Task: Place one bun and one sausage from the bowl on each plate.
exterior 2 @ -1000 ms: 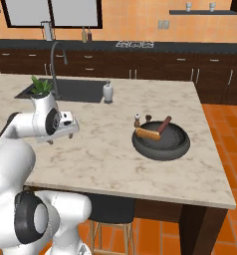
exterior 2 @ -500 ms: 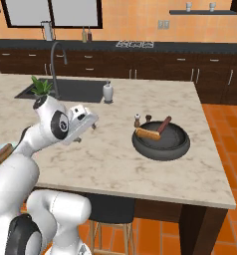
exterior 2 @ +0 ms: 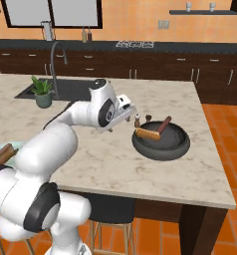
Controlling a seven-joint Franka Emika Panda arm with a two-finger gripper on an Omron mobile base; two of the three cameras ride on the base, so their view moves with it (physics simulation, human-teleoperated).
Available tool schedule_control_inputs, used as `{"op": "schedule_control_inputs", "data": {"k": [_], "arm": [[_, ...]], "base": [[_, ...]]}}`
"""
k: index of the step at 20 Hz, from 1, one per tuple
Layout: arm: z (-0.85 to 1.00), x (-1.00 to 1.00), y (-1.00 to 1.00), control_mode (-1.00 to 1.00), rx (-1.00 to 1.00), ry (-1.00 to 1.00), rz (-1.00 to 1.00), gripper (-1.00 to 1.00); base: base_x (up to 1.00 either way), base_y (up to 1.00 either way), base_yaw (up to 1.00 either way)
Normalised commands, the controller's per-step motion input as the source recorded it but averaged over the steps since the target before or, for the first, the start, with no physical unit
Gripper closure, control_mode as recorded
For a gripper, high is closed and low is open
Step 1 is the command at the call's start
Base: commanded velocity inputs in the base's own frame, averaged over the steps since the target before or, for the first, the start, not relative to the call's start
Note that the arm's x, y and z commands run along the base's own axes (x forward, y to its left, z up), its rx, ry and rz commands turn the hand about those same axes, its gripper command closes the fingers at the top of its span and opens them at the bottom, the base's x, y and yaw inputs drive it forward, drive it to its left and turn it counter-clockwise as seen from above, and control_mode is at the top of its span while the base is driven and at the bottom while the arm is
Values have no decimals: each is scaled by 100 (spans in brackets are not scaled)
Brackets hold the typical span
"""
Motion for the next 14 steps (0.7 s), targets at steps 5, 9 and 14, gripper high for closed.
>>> {"op": "schedule_control_inputs", "data": {"k": [5,9,14], "arm": [[-36,72,-94,-100,7,4,17,-100],[-41,82,-37,-100,0,2,3,-100],[-40,94,7,-100,-1,5,-14,-100]], "base": [[0,0,0],[0,0,0],[0,0,0]]}}
